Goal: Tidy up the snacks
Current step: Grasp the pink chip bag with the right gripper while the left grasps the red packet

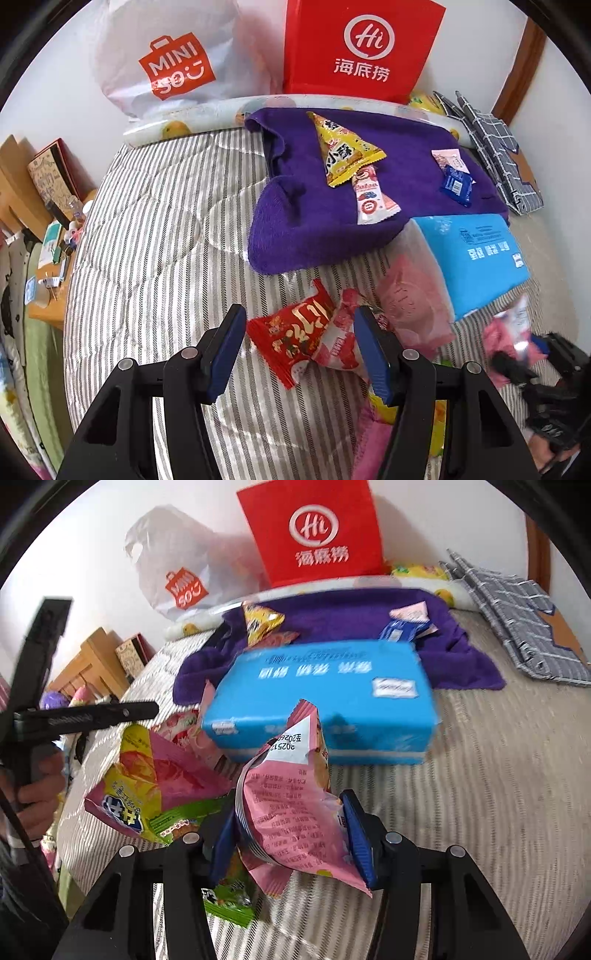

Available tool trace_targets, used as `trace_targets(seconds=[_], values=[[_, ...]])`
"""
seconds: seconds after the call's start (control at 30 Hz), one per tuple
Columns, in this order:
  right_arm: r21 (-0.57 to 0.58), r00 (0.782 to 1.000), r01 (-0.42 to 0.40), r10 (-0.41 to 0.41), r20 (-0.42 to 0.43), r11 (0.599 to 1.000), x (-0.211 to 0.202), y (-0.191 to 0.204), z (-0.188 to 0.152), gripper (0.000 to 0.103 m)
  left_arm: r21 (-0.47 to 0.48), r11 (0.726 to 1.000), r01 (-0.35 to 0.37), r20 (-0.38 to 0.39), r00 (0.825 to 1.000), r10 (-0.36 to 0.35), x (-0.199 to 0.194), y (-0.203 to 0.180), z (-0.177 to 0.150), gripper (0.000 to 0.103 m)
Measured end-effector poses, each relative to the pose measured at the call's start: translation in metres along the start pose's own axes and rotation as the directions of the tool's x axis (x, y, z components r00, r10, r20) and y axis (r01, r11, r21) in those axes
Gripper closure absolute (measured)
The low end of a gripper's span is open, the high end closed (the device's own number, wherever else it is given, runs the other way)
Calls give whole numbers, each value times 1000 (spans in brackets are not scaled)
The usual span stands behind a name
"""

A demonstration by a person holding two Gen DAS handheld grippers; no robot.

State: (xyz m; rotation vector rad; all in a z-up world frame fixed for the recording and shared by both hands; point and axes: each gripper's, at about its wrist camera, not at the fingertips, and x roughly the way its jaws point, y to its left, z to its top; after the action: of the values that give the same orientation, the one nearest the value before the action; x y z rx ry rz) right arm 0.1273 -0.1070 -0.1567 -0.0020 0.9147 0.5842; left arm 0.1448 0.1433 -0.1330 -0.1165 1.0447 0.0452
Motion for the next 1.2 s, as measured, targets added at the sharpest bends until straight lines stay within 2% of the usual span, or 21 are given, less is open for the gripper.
trace_targets(seconds=[0.23, 0.37, 0.47, 0.57, 0.7, 0.87, 1.03, 1.2], values=[[46, 995, 64, -67, 68, 997, -30, -24, 6, 53, -24, 1000, -8, 2, 1000, 8, 13, 13, 8, 43], [77, 991, 108, -114, 77, 991, -39, -41, 5, 53, -18, 999, -33, 18, 999, 34, 18, 24, 13, 43], [98, 988, 132, -139, 68, 986, -38, -53, 3, 53, 21, 999, -42, -27, 999, 43, 31, 24, 15, 43], [124, 988, 140, -147, 55, 982, -34, -63, -2, 53, 62, 997, -53, -8, 999, 53, 33, 18, 13, 43], [149, 990, 131, -139, 40, 980, -29, -71, -6, 53, 123, 992, 1, -21, 1000, 2, 33, 10, 8, 43], [147, 990, 129, -136, 37, 981, -27, -73, -7, 53, 185, 983, -3, -4, 1000, 4, 30, 4, 2, 42], [150, 991, 124, -130, 37, 981, -26, -75, -8, 53, 162, 983, 85, -42, 996, -79, 31, 11, -4, 37], [161, 991, 126, -132, 30, 979, -24, -80, -11, 53, 145, 982, 124, -63, 991, -116, 34, 12, -13, 36]])
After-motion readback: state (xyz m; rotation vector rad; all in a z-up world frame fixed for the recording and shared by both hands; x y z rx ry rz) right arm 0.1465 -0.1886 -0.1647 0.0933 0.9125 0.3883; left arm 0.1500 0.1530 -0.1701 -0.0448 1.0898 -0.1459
